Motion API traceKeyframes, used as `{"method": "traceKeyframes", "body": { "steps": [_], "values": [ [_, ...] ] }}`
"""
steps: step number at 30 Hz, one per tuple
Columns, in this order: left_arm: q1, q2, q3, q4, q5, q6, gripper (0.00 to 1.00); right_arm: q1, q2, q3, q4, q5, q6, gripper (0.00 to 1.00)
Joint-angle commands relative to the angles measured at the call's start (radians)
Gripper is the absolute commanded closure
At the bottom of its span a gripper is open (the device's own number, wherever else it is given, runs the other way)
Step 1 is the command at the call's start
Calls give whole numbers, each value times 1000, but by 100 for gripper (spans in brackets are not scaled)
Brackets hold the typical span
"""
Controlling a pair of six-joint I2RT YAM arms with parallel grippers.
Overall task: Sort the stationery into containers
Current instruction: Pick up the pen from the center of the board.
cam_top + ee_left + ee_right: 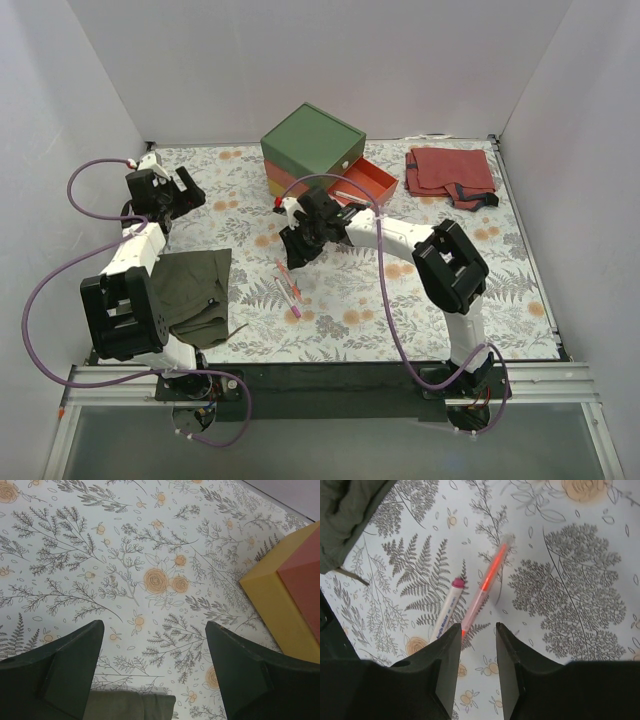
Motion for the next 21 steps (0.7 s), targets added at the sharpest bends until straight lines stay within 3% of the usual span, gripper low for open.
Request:
{"method": "traceKeyframes", "body": {
  "steps": [1,7,15,18,19,21],
  "values": [
    [5,-20,-16,17,0,-4,17,56,26,74,22,24,14,56],
    [5,-6,-13,37,-6,10,16,71,87,103,-3,98,40,49],
    [7,-2,-8,37,-26,37,16,93,152,156,-41,141,48,50],
    [5,-5,-16,37,-22,33,16,99,159,153,-43,153,39,55],
    [7,-5,-19,37,-22,30,16,103,162,148,-43,167,31,63],
    [5,-5,-22,37,-22,24,16,125,178,142,-50,197,7,68]
  ]
}}
